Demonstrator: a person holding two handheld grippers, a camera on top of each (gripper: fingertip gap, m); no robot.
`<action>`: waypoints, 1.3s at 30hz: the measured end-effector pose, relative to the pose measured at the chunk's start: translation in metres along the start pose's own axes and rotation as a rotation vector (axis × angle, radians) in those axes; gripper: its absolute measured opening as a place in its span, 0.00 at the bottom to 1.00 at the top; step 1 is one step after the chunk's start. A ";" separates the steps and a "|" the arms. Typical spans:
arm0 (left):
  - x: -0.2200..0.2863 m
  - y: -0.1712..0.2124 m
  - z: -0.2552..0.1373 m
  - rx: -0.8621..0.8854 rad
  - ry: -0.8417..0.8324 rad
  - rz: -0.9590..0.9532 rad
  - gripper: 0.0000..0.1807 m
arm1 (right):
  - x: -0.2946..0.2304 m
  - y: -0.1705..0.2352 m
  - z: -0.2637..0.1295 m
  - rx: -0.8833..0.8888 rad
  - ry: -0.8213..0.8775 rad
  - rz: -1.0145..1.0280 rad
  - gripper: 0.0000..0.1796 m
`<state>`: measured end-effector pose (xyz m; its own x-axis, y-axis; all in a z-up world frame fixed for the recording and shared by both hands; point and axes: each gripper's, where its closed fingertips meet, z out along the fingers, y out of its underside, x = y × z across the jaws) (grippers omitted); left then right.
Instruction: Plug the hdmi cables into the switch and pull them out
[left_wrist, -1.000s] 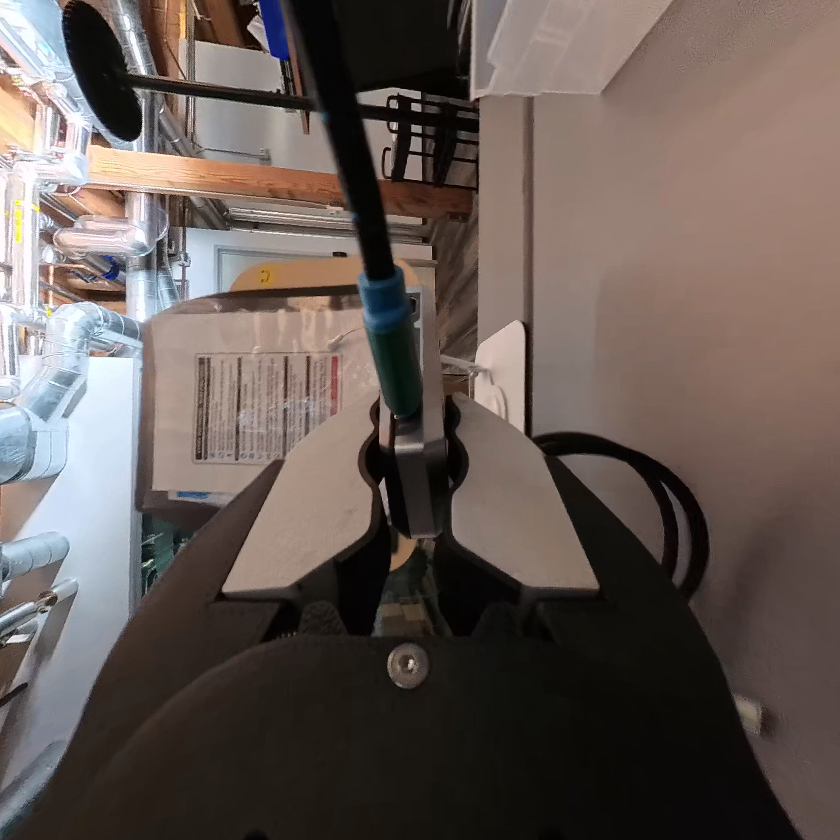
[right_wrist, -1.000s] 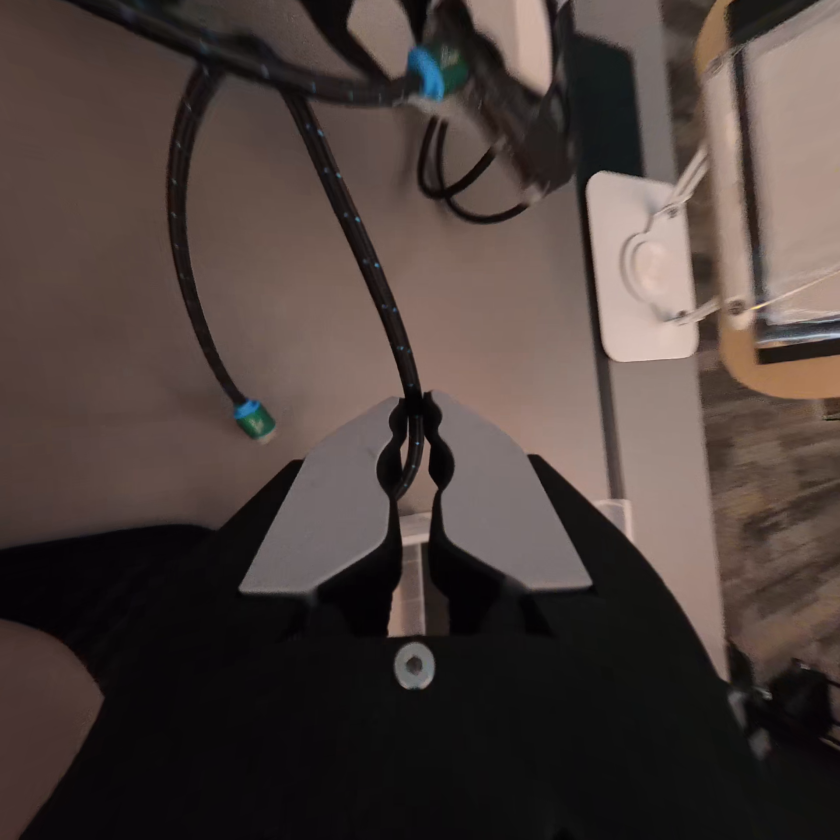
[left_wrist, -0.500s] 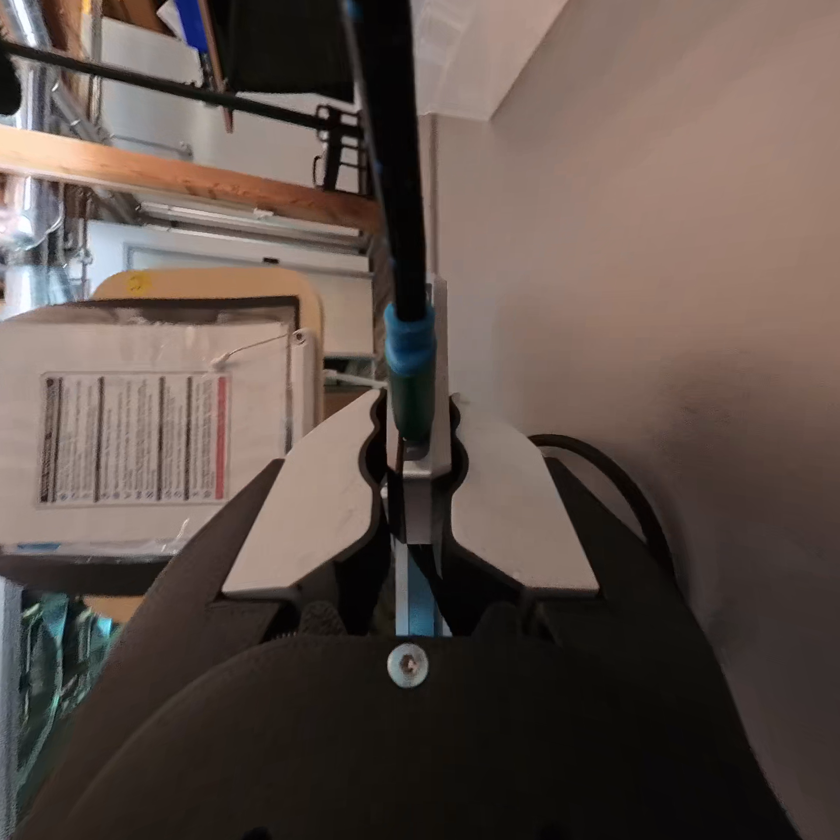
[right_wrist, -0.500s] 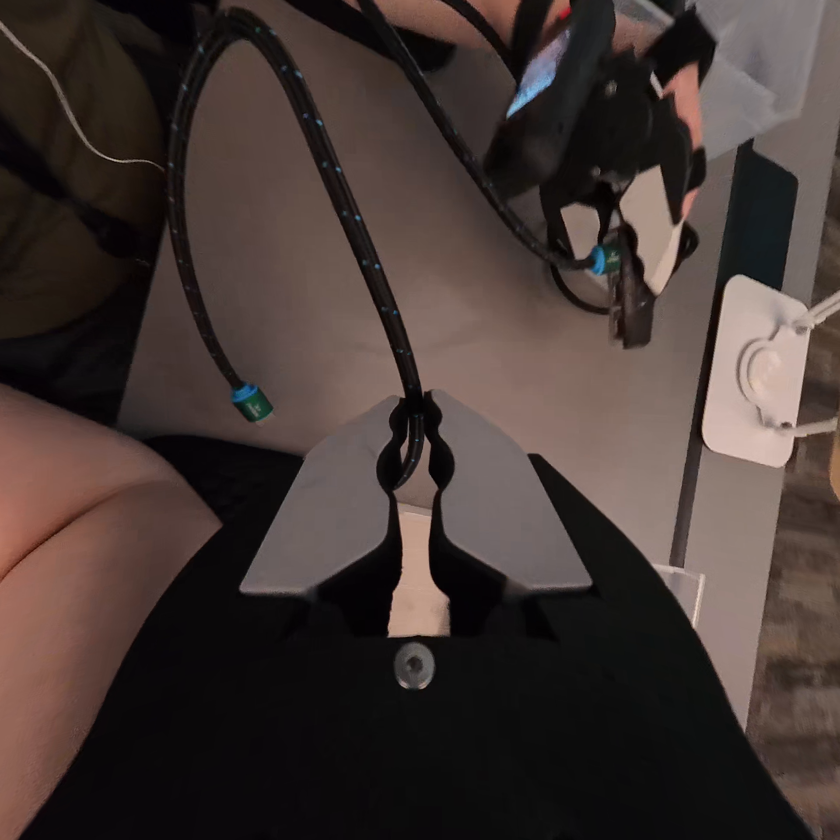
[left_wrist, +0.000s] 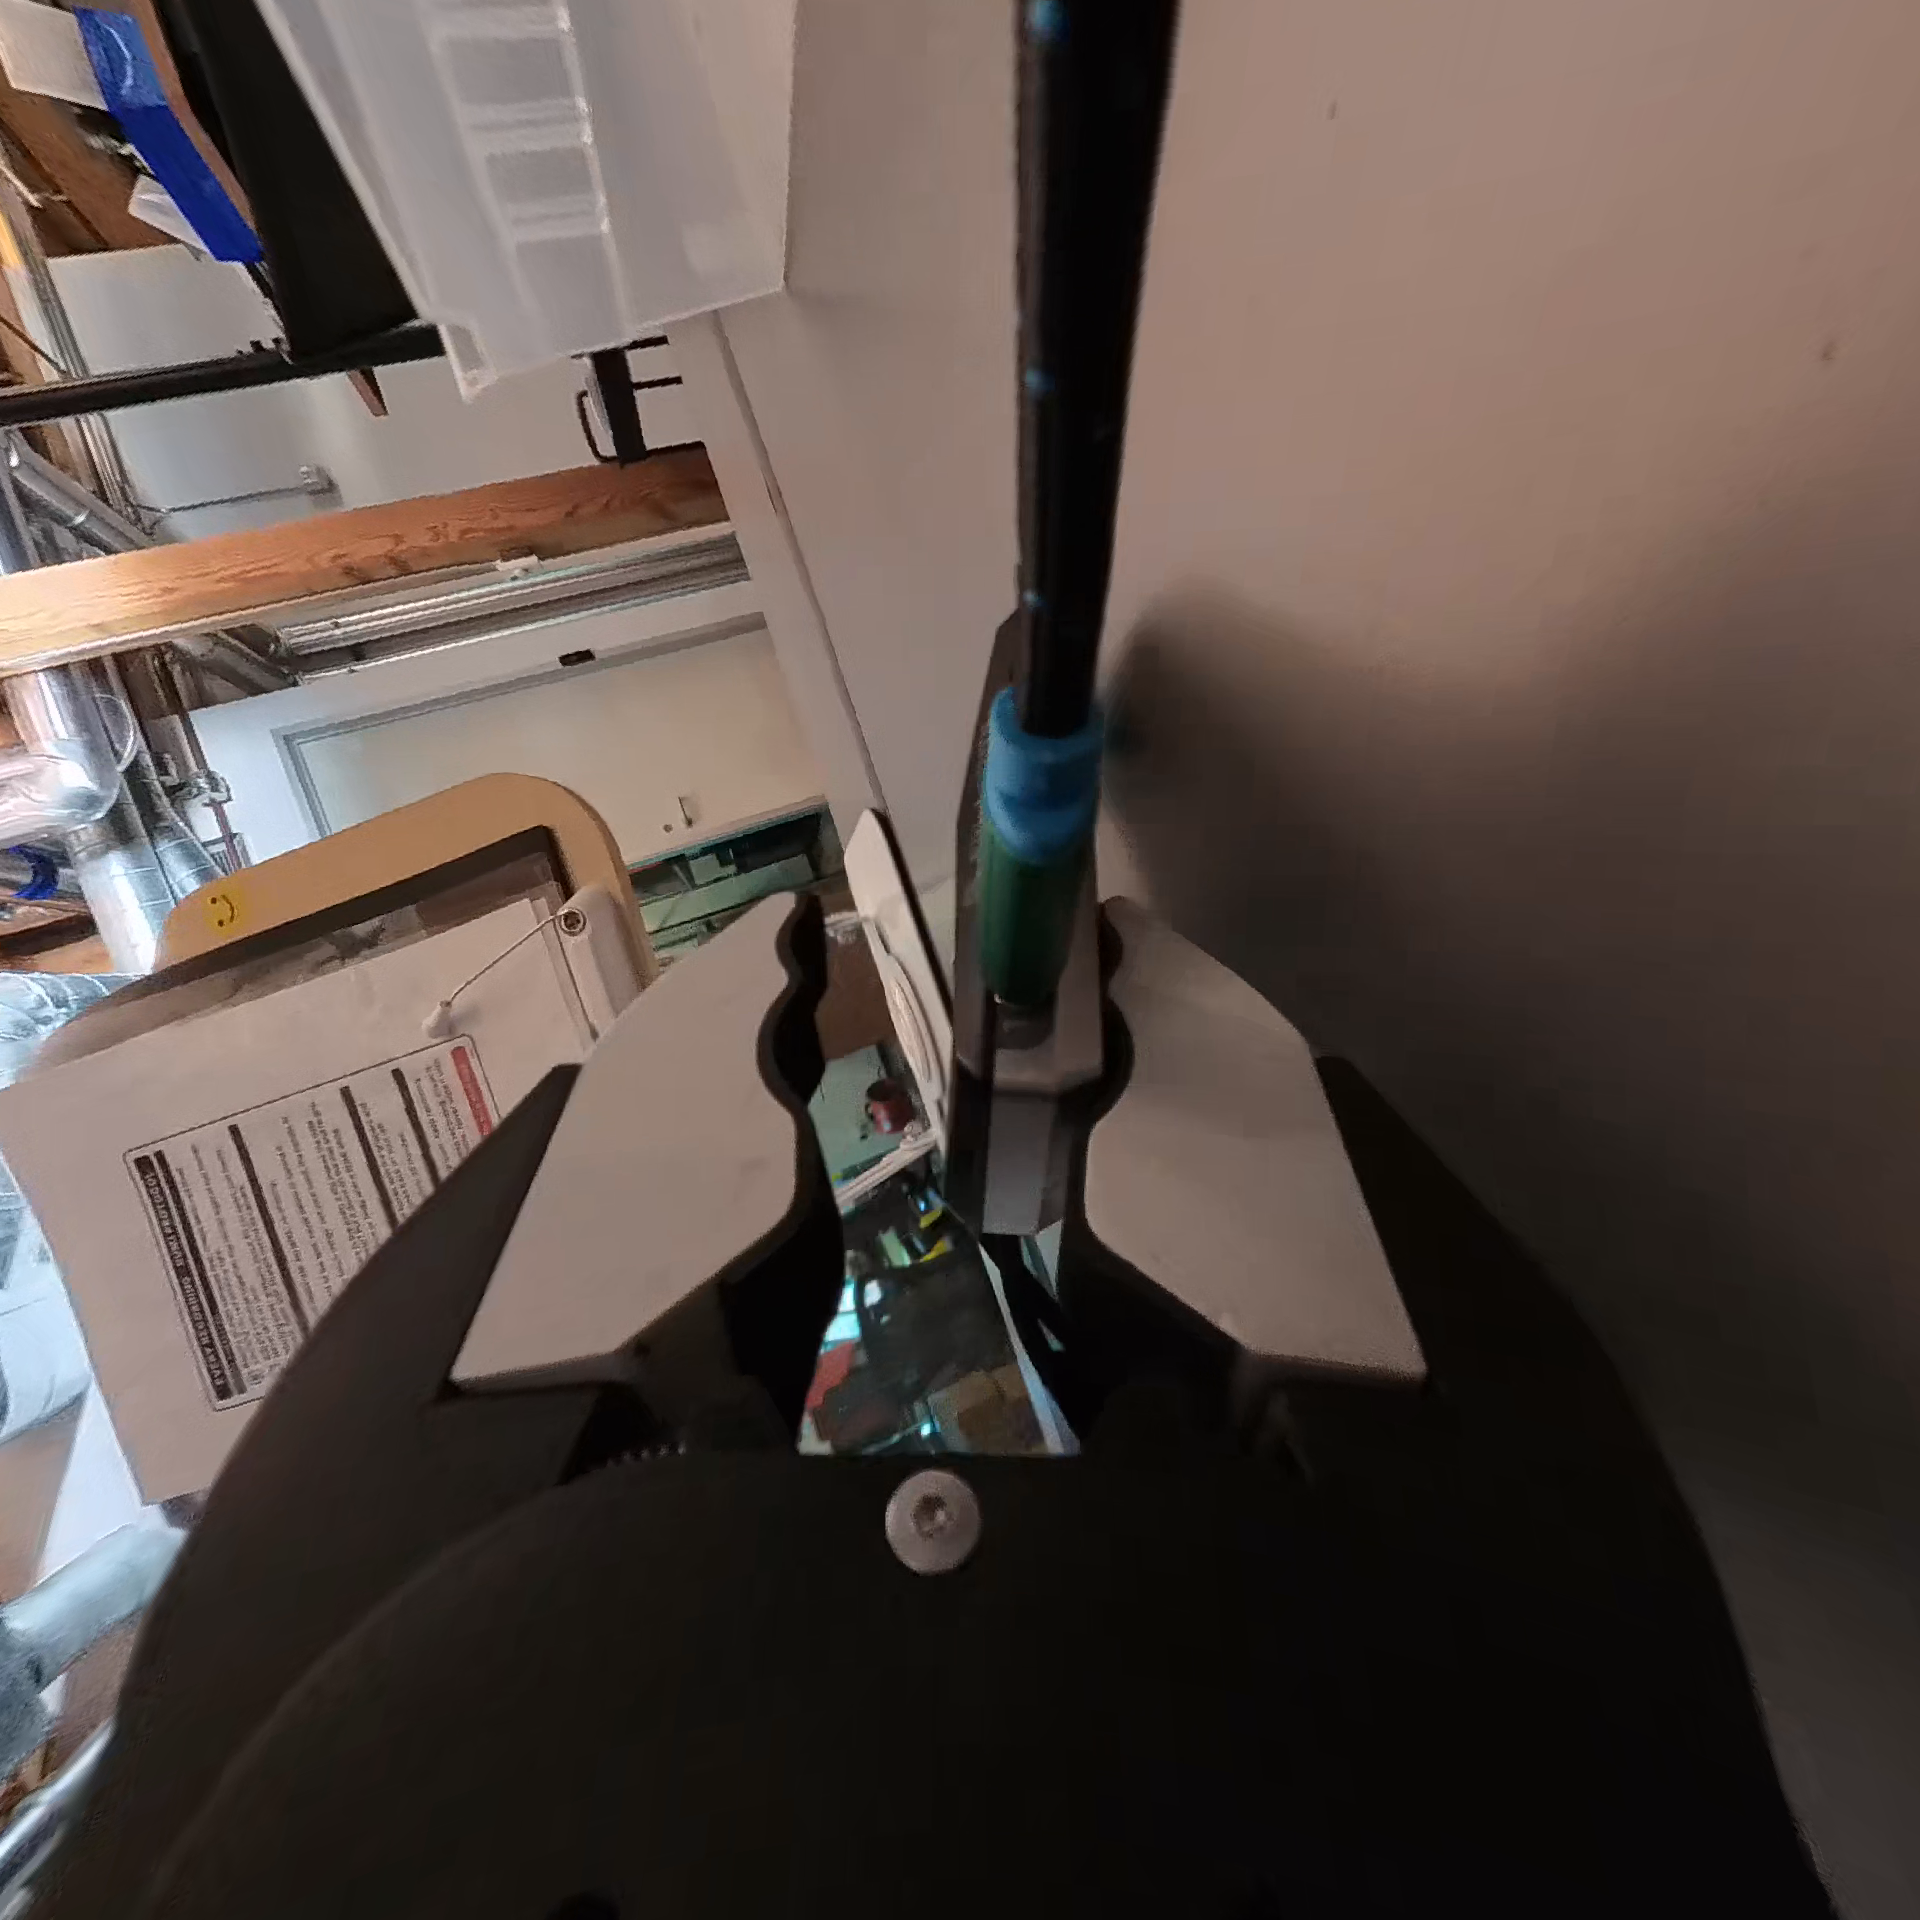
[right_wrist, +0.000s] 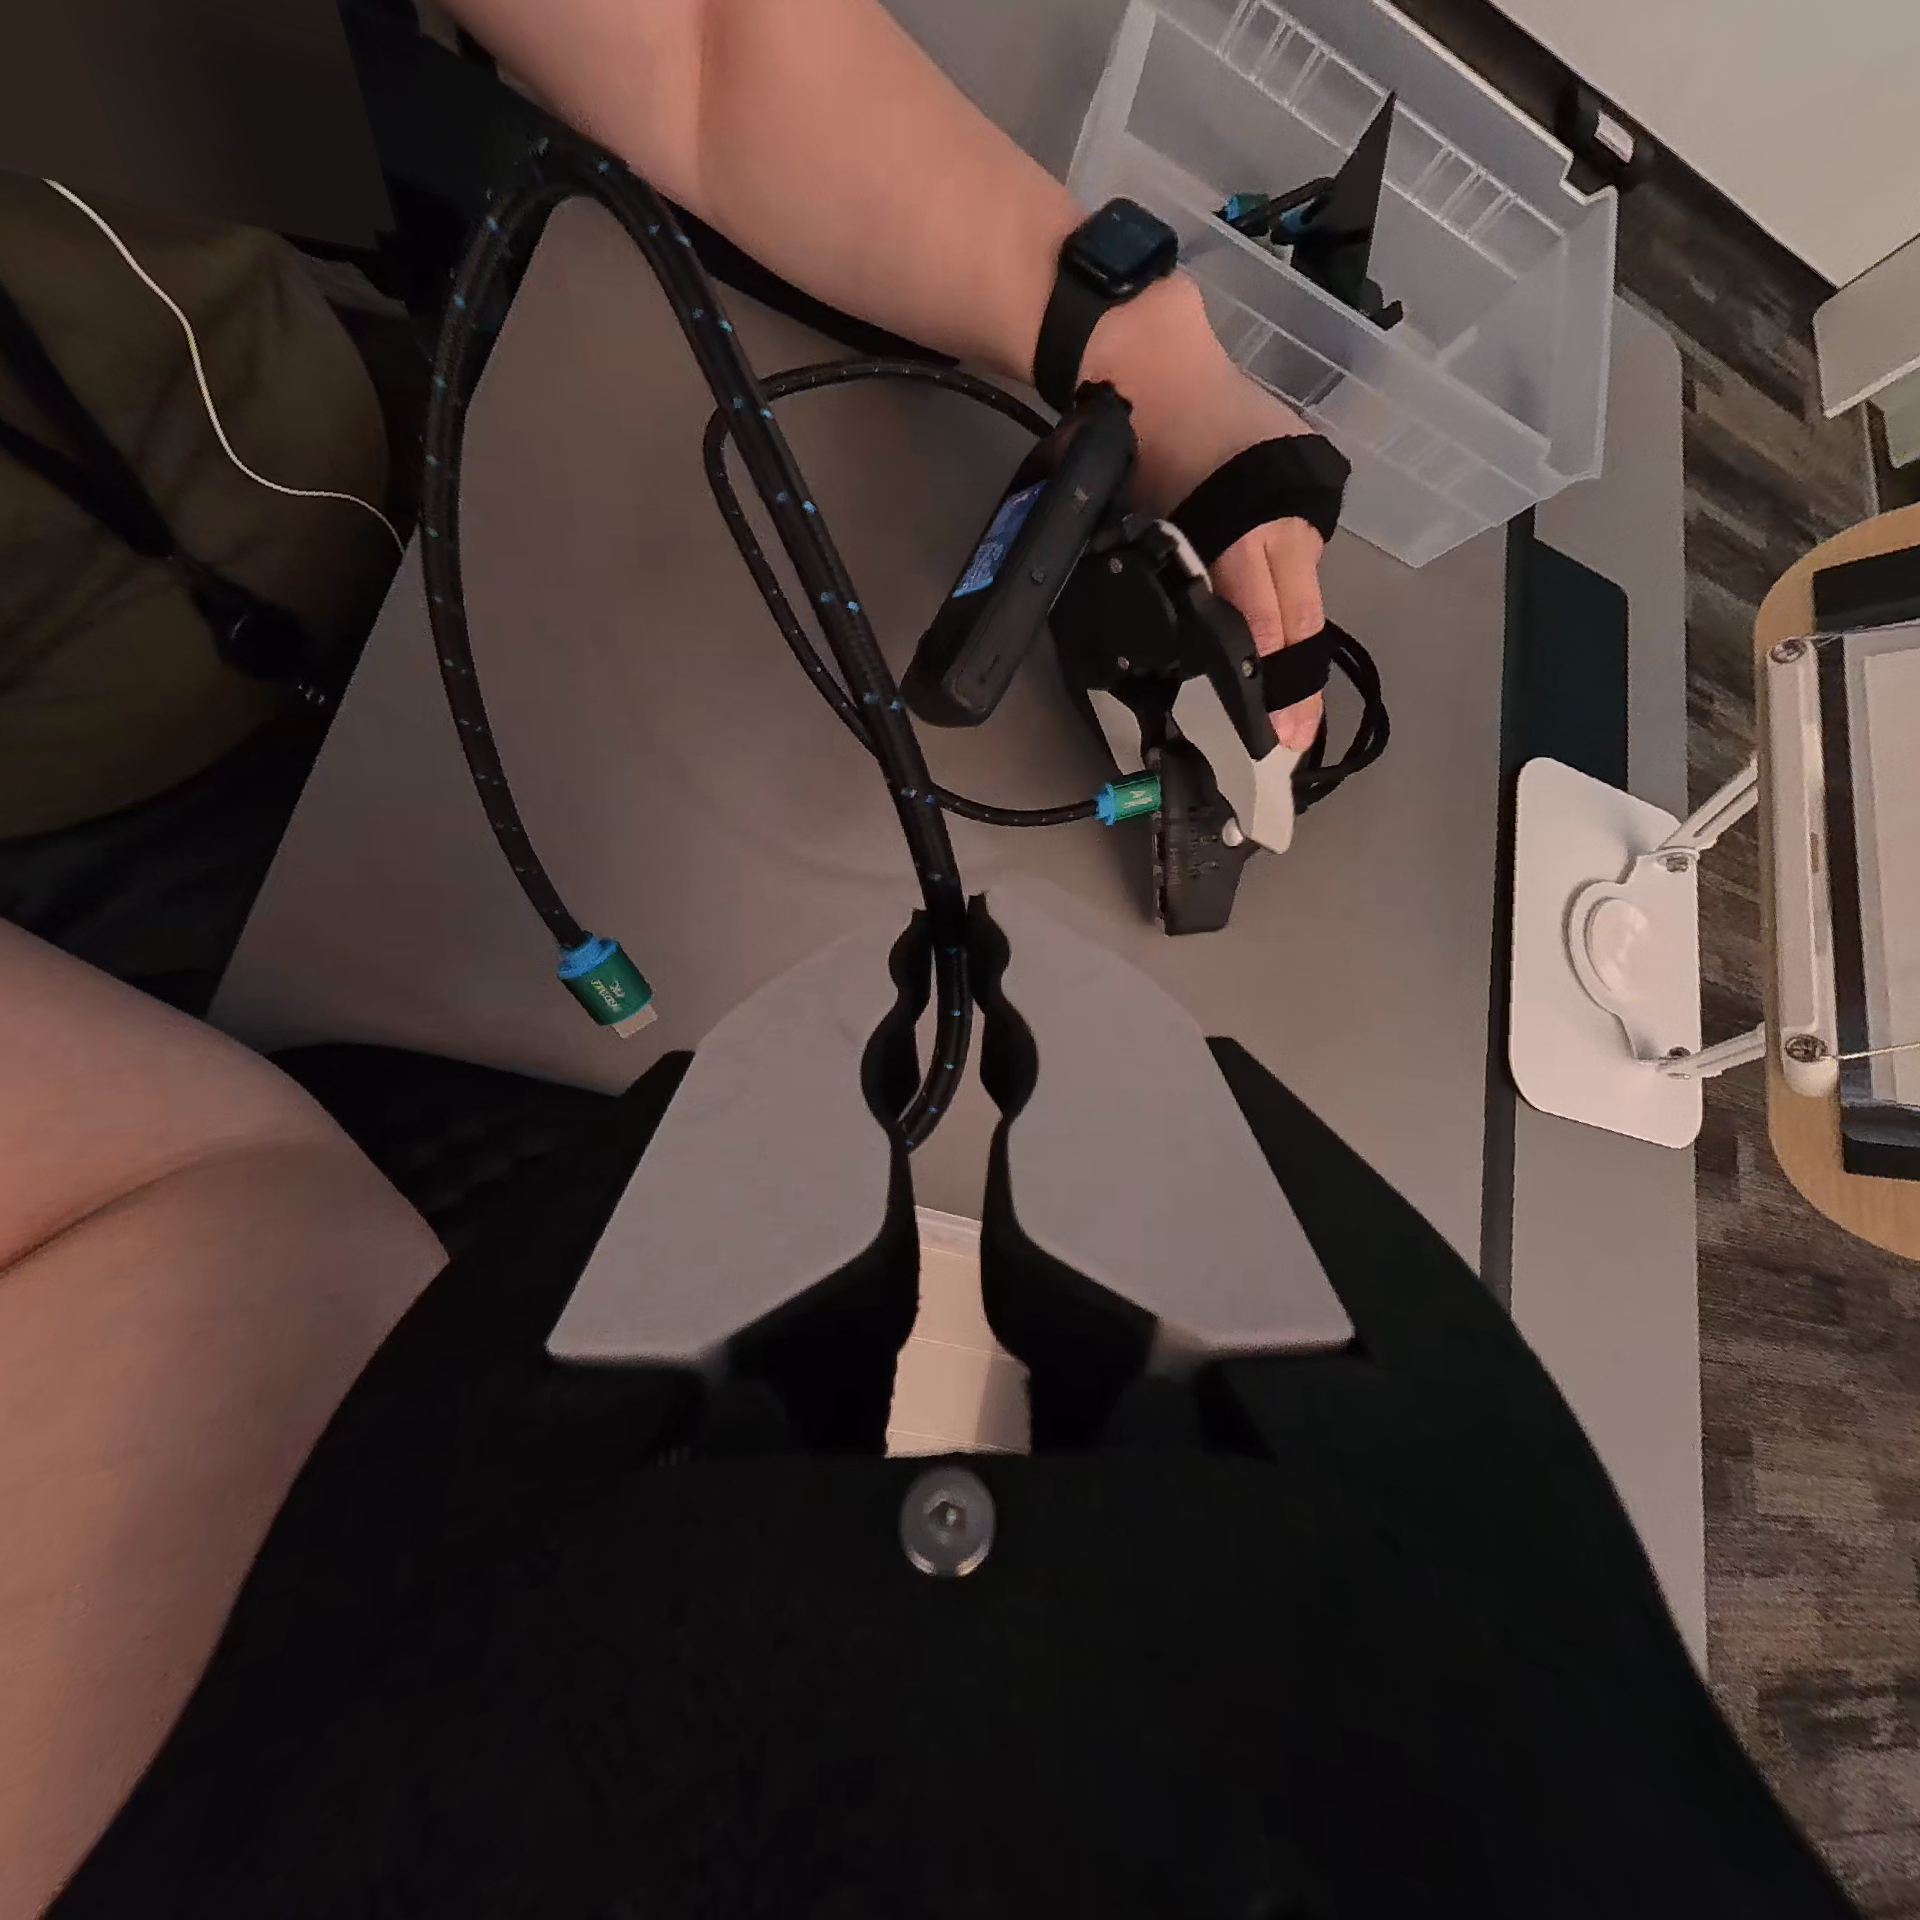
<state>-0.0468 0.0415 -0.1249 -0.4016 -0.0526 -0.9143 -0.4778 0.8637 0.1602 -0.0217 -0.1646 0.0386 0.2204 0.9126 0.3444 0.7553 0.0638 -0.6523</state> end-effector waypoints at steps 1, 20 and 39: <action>0.002 0.001 0.000 -0.010 0.011 0.003 0.28 | 0.001 0.001 0.000 0.001 0.001 0.003 0.04; 0.043 -0.005 -0.053 0.015 0.602 -0.336 0.36 | 0.004 0.006 0.017 -0.004 -0.093 0.034 0.04; -0.144 -0.069 -0.141 1.018 0.370 -1.226 0.30 | 0.062 -0.096 -0.017 0.693 0.184 -0.136 0.04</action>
<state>-0.0658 -0.0812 0.0482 -0.4180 -0.8968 -0.1451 -0.0114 0.1649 -0.9862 -0.0706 -0.1204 0.1342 0.2987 0.7993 0.5215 0.2325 0.4690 -0.8520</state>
